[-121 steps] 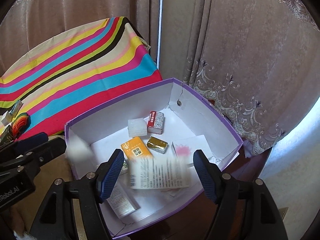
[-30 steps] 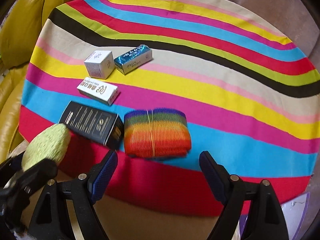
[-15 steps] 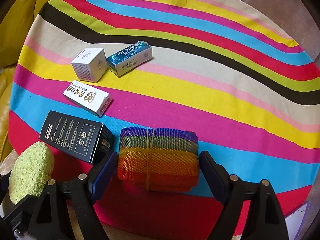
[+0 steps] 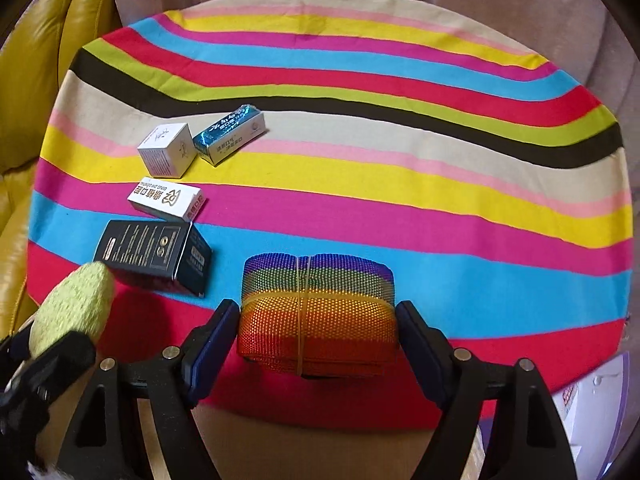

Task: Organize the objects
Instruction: 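Grasp the green round sponge with the left tool while the right grasps the rainbow strap bundle, then carry the sponge with the left tool while the right carries the strap bundle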

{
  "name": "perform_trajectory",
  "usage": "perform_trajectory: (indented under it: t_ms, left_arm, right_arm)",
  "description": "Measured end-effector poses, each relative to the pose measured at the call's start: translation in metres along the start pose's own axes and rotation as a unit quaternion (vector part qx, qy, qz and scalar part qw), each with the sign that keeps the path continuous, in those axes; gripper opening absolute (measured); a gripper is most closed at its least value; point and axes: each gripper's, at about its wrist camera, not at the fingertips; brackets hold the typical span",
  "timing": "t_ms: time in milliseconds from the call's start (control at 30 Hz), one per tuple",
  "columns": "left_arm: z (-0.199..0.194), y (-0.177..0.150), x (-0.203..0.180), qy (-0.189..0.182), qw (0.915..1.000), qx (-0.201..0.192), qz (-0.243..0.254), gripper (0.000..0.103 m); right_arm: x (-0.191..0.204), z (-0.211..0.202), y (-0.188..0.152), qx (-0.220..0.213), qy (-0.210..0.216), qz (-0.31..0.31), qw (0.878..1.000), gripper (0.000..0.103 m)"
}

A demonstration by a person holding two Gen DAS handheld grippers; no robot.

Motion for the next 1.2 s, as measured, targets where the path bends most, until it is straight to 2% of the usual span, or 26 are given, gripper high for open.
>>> perform_trajectory:
  t_ms: [333, 700, 900, 1200]
  left_arm:
    - [-0.011, 0.001, -0.025, 0.024, 0.9986, -0.005, 0.048, 0.082]
    - [-0.013, -0.009, -0.077, 0.013, 0.9947, 0.006, 0.102, 0.082]
    - [-0.01, -0.015, -0.113, 0.007, 0.9894, 0.013, 0.144, 0.082]
    - [-0.005, -0.027, -0.18, -0.021, 0.9771, 0.022, 0.21, 0.082]
  right_arm:
    - [-0.035, -0.037, -0.027, -0.026, 0.001, 0.039, 0.999, 0.08]
    - [-0.084, -0.075, -0.06, -0.039, -0.001, 0.096, 0.995, 0.08]
    - [-0.113, -0.092, -0.075, -0.047, -0.009, 0.126, 0.991, 0.08]
    - [-0.182, -0.117, -0.1, -0.059, -0.053, 0.184, 0.98, 0.08]
Point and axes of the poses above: each gripper's, at about its wrist camera, not at the fingertips, and z roughly the way its jaws point, x to its left, y to its top, and after that the axes turned 14 degrees about z, right-handed
